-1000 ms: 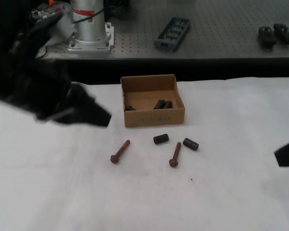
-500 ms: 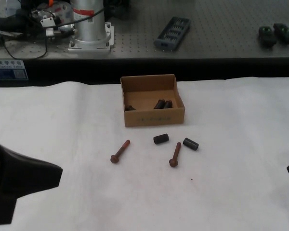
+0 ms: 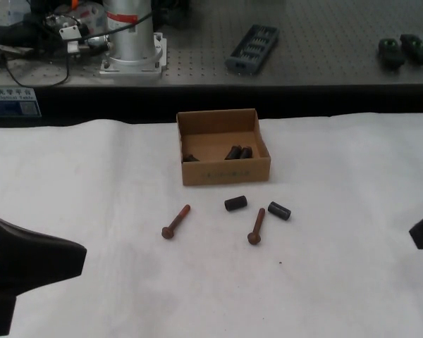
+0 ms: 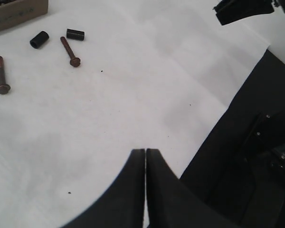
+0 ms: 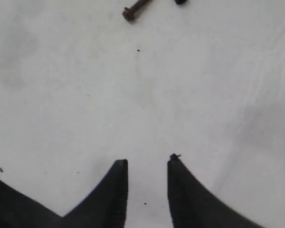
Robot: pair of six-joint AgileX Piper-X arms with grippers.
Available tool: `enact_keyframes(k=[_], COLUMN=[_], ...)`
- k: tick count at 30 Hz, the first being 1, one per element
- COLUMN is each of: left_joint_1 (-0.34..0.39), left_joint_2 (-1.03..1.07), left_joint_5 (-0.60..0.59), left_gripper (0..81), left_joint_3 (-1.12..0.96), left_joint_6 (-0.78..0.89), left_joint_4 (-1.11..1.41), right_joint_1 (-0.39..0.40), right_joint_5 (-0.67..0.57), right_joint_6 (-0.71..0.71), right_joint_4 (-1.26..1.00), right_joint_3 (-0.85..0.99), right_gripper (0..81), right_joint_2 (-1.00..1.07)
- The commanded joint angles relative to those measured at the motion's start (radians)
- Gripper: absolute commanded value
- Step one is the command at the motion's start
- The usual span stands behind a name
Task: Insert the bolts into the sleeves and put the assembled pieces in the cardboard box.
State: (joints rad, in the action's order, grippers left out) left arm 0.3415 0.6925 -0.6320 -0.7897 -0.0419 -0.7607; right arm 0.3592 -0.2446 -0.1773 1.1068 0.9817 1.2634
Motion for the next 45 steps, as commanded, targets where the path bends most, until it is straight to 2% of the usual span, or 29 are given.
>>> enact_keyframes(k=[1,11,21,36,45], left_joint_1=[-0.001,-0.001,-0.001,-0.001,-0.001], left_joint_2=[-0.004,-0.004,-0.004,-0.004,0.008], left_joint_5=[0.000,0.000,0.000,0.000,0.000], left_gripper=[0.7,0.7,0.7,0.7,0.7], left_joint_3=[0.001,0.001,0.001,0.074,0.083], left_joint_6=[0.015,0.013,0.013,0.013,0.013], left_joint_4=[-0.001,0.001,0.034,0.061,0.084], right_joint_1=[-0.005,0.123,0.199,0.202,0.191], right_joint_5=[0.011,0.189,0.190,0.260,0.280], right_joint_6=[-0.024,-0.237,-0.314,-0.429,-0.444], right_joint_4=[-0.014,-0.025,-0.158,-0.190,-0.196], right_joint_3=[0.034,0.336,0.611,0.628,0.628], right_gripper=[29.3,29.3,29.3,29.3,29.3], right_joint_2=[-0.018,0.430,0.721,0.833,0.866])
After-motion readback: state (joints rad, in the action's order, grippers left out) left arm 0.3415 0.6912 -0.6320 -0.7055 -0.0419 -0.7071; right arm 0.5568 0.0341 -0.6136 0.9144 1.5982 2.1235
